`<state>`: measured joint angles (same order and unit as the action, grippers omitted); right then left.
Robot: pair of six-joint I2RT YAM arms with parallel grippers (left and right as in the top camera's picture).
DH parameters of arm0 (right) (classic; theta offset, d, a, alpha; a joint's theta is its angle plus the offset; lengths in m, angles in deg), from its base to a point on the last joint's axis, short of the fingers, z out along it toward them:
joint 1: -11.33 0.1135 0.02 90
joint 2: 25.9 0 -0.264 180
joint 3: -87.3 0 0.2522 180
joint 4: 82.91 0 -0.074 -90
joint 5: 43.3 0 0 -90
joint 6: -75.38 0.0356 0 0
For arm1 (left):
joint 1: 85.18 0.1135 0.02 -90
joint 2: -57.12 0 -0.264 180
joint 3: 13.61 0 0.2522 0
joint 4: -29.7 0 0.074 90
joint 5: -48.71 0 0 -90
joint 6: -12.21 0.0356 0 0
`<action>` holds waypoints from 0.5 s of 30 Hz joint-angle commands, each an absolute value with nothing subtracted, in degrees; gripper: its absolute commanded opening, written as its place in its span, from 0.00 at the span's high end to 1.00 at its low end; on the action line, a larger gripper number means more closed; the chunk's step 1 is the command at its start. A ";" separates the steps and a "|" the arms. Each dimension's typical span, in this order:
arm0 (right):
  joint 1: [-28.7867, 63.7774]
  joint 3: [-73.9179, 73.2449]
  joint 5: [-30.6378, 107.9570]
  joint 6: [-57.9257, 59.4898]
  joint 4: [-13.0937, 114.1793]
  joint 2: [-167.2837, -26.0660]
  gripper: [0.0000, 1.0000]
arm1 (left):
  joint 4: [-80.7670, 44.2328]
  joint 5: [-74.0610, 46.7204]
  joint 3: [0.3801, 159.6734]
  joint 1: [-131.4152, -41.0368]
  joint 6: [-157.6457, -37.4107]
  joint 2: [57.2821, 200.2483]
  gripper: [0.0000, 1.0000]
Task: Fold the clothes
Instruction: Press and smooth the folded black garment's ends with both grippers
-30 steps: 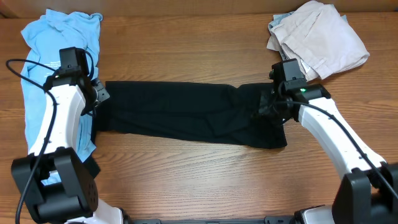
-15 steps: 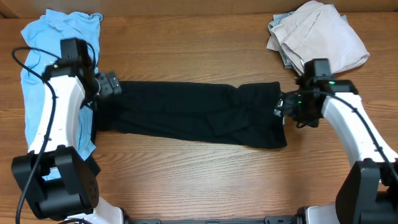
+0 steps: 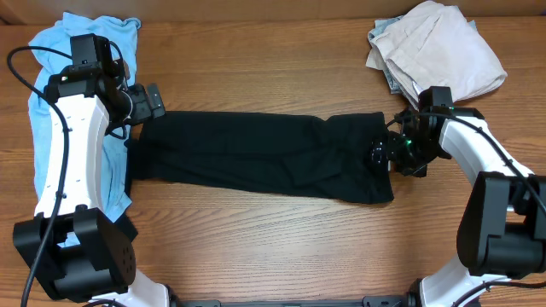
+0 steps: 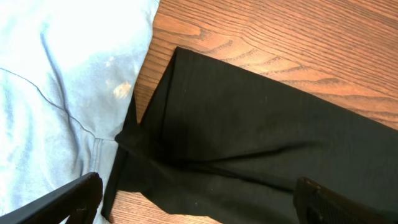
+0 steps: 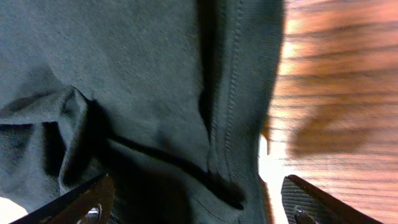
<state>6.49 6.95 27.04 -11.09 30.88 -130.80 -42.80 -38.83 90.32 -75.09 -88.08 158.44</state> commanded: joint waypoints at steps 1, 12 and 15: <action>6.49 5.73 23.94 -11.74 32.06 -131.37 0.13 | -42.76 -37.84 91.39 -75.46 -86.52 158.70 0.00; 6.47 14.03 24.35 -8.79 40.91 -131.53 0.17 | -42.76 -37.84 91.37 -75.46 -86.52 158.70 0.00; 6.47 14.21 26.32 -7.94 41.64 -131.53 0.17 | -42.76 -37.84 91.37 -75.46 -86.52 158.70 0.00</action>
